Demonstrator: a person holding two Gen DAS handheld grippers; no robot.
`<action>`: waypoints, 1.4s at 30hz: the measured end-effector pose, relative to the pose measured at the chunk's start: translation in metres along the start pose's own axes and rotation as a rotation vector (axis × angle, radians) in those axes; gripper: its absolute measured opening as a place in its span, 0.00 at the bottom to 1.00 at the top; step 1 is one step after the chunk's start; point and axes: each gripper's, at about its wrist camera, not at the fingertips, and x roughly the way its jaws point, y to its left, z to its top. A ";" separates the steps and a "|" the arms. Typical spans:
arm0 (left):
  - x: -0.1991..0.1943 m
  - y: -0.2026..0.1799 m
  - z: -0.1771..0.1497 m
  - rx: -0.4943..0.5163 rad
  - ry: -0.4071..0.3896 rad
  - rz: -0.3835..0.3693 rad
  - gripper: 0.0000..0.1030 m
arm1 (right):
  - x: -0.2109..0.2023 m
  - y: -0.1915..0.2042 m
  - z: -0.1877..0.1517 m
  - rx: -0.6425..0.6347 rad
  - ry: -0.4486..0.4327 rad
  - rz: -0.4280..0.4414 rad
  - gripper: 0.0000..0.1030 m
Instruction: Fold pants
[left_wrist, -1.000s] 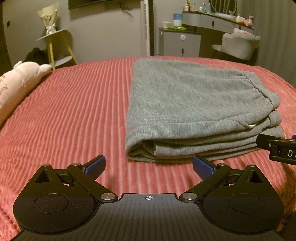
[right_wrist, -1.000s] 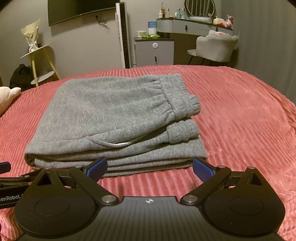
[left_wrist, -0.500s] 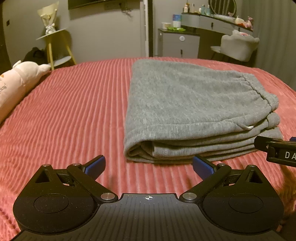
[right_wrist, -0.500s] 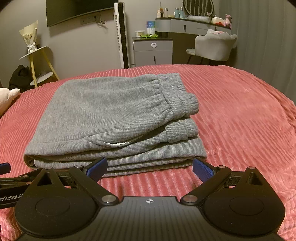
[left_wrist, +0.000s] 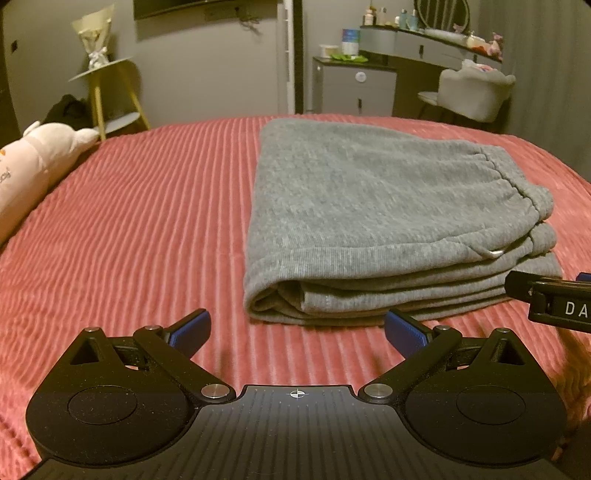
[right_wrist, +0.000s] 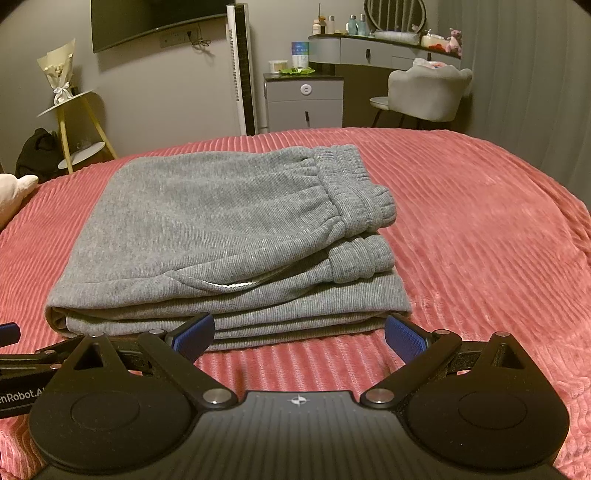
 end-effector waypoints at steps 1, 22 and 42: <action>0.000 0.000 0.000 -0.002 0.000 -0.001 1.00 | 0.000 0.000 0.000 0.000 0.000 -0.001 0.96; 0.001 0.002 0.000 0.008 -0.005 -0.002 1.00 | 0.000 0.000 0.000 -0.002 0.000 -0.002 0.96; 0.002 0.005 0.002 0.002 -0.004 -0.019 1.00 | -0.001 0.000 -0.001 -0.006 0.001 -0.010 0.96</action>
